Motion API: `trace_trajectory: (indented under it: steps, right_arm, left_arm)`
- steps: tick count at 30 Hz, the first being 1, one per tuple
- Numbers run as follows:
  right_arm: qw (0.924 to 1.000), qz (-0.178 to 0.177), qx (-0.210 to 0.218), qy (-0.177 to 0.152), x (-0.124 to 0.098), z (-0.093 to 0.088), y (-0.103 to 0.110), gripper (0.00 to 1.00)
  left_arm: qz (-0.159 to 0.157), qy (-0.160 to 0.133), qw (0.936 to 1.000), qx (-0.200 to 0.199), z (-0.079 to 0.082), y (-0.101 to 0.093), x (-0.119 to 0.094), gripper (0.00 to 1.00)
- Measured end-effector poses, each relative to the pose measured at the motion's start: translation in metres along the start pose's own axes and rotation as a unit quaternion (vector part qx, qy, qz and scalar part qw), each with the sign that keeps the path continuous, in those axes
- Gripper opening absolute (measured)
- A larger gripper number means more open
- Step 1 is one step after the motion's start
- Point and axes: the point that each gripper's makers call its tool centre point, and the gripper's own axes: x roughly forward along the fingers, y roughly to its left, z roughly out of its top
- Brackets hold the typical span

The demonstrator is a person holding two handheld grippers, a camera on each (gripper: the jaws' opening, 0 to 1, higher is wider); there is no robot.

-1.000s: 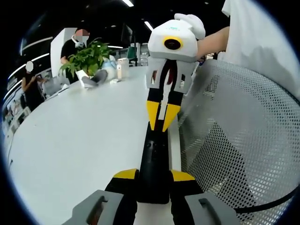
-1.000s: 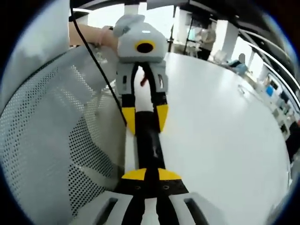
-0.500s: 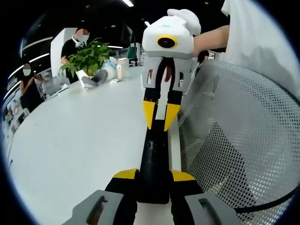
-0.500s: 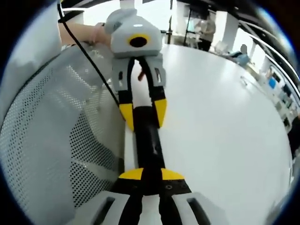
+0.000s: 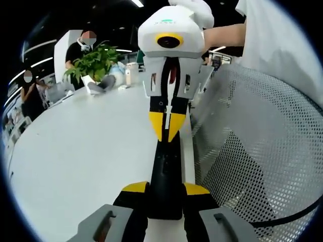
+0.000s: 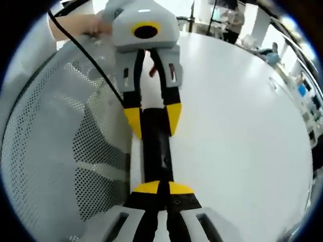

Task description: Press the specified remote control buttons in sequence, fully releasing each button before pressing the next.

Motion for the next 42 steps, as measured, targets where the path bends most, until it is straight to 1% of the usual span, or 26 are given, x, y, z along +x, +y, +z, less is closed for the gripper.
trace_trajectory:
  steps: [2,5,7,9,11,14,16,19,22,25,27,29,35,38,42]
  right_arm:
    - [0.9997,-0.001,0.016,-0.020,-0.001,-0.001,-0.001,0.01]
    - [0.9992,-0.010,0.016,-0.036,-0.002,-0.001,0.000,0.01]
    - [0.9986,-0.019,0.029,-0.041,-0.002,0.000,0.000,0.01]
    - [0.9985,-0.026,0.017,-0.044,-0.002,-0.001,0.001,0.01]
    - [0.9979,-0.033,0.022,-0.050,-0.002,0.000,0.000,0.01]
    - [0.9970,-0.037,0.030,-0.060,-0.003,0.000,0.001,0.01]
    - [0.9971,-0.033,0.024,-0.064,-0.003,-0.001,0.005,0.02]
    - [0.9974,-0.036,0.006,-0.063,-0.003,-0.001,0.007,0.03]
    - [0.9977,-0.037,-0.001,-0.056,-0.002,0.000,0.007,0.03]
    - [0.9978,-0.039,-0.024,-0.047,-0.002,0.001,0.008,0.02]
    - [0.9970,-0.038,-0.051,-0.044,-0.002,0.001,0.010,0.02]
    - [0.9970,-0.039,-0.052,-0.043,-0.002,0.001,0.009,0.02]
    - [0.9980,-0.029,-0.034,-0.043,-0.002,0.001,0.008,0.03]
    - [0.9977,-0.033,-0.038,-0.044,-0.002,0.001,0.009,0.03]
    - [0.9979,-0.032,-0.032,-0.046,-0.002,0.001,0.009,0.03]
  left_arm:
    - [0.000,0.000,1.0000,0.000,0.000,0.000,0.000,0.25]
    - [0.000,-0.001,1.0000,0.000,0.000,0.000,0.000,0.25]
    - [0.000,-0.001,1.0000,0.000,0.000,0.000,0.000,0.25]
    - [0.000,-0.001,1.0000,0.000,0.000,0.000,0.000,0.25]
    - [0.001,-0.002,1.0000,-0.001,0.000,0.000,0.000,0.25]
    - [0.001,-0.002,1.0000,-0.001,0.000,0.000,0.000,0.25]
    - [0.001,-0.002,1.0000,-0.001,0.001,0.000,0.000,0.25]
    - [0.001,-0.002,1.0000,0.000,0.000,0.000,0.000,0.25]
    - [0.000,-0.002,1.0000,0.000,0.000,-0.001,0.000,0.25]
    - [0.000,-0.003,1.0000,0.000,0.001,-0.001,0.000,0.25]
    - [0.000,-0.002,1.0000,0.000,0.000,-0.001,0.000,0.25]
    - [0.000,-0.002,1.0000,0.000,0.000,-0.001,0.000,0.25]
    - [-0.001,-0.002,1.0000,0.001,0.000,-0.001,0.000,0.25]
    - [-0.001,-0.002,1.0000,0.001,0.000,-0.001,0.000,0.25]
    - [-0.001,-0.002,1.0000,0.001,0.000,-0.001,0.000,0.25]
